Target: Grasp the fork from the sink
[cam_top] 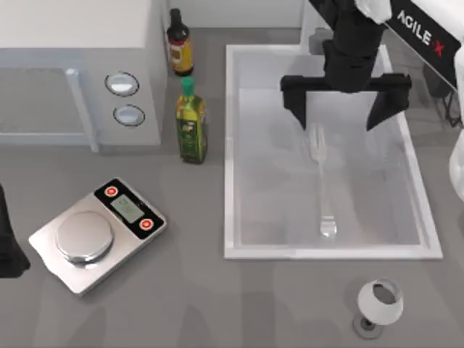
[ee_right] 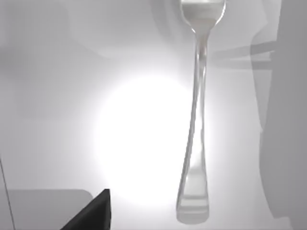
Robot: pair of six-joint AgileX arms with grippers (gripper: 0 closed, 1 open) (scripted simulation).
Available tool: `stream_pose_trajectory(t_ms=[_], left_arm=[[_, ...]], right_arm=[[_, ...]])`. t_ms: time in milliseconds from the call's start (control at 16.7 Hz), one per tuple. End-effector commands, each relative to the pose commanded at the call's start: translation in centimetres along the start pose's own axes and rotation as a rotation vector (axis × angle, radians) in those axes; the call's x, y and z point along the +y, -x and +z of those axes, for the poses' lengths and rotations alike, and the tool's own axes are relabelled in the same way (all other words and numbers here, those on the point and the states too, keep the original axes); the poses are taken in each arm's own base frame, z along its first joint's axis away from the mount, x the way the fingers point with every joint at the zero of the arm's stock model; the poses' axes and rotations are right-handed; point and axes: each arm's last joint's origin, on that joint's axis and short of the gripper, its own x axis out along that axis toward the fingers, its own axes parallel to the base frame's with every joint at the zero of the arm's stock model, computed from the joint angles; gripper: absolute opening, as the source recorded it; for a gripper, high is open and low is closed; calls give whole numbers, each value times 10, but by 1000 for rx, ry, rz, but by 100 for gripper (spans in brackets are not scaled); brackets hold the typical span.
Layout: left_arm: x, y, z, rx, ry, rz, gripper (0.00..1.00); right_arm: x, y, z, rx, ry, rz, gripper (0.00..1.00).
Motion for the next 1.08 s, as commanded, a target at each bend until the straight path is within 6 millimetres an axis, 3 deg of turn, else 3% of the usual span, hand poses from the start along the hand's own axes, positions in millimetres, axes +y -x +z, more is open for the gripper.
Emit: stream_pose_trajectory(t_ms=[180,540,1080], left_arm=[[0,0,0,0,0,0,100],[0,0,0,0,0,0,100],[0,0,0,0,0,0,100]], right_arm=[[3,-15,5,17,1,-7,100],[10,-73,17,16,3,-6,100],[3,-144,0,-4,5,1,100]])
